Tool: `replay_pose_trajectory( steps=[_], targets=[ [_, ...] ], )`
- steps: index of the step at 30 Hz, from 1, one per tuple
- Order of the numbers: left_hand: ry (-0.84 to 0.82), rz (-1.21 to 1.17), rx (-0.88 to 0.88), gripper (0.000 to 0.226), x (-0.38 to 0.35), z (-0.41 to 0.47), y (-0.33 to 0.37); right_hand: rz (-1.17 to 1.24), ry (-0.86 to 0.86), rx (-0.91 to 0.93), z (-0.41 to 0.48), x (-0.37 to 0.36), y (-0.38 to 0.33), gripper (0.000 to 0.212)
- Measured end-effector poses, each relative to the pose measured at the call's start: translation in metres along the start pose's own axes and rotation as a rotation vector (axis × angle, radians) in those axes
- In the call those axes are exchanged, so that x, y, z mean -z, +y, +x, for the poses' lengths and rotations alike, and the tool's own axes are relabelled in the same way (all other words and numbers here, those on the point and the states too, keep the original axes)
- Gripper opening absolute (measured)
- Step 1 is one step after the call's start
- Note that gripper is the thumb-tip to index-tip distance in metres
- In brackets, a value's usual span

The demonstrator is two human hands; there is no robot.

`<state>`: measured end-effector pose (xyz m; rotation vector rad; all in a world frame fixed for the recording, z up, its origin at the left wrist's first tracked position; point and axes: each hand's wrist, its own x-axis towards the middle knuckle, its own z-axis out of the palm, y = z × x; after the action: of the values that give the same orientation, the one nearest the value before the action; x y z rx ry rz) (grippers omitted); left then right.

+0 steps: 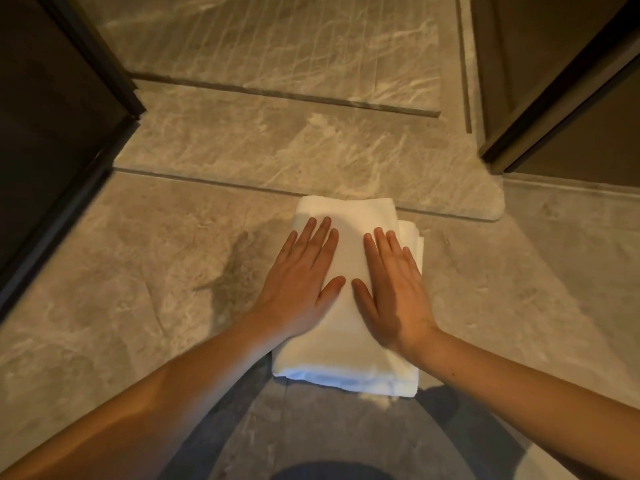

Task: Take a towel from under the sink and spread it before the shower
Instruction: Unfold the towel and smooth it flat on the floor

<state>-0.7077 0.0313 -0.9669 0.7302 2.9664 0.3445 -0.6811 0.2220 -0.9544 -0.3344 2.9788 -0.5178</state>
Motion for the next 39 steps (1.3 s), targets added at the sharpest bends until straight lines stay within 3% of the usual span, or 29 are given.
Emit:
replay_pose_trajectory(
  steps=[13, 19, 27, 32, 39],
  targets=[
    [-0.033, -0.002, 0.046, 0.071, 0.009, 0.002, 0.009, 0.030, 0.034, 0.034, 0.005, -0.001, 0.008, 0.068],
    [-0.116, 0.062, 0.055, 0.072, 0.020, 0.005, 0.017, -0.066, -0.063, 0.108, 0.005, 0.016, 0.019, 0.067],
    [-0.128, -0.025, -0.138, 0.067, 0.025, 0.000, 0.050, 0.107, -0.017, -0.056, -0.035, 0.047, 0.054, 0.060],
    [-0.048, -0.033, -0.182, 0.056, 0.023, 0.005, 0.068, 0.190, -0.024, -0.004, -0.056, 0.056, 0.060, 0.060],
    [-0.064, -0.117, -0.209, 0.050, 0.021, 0.011, 0.066, 0.202, -0.190, -0.020, -0.065, 0.054, 0.071, 0.078]
  ],
)
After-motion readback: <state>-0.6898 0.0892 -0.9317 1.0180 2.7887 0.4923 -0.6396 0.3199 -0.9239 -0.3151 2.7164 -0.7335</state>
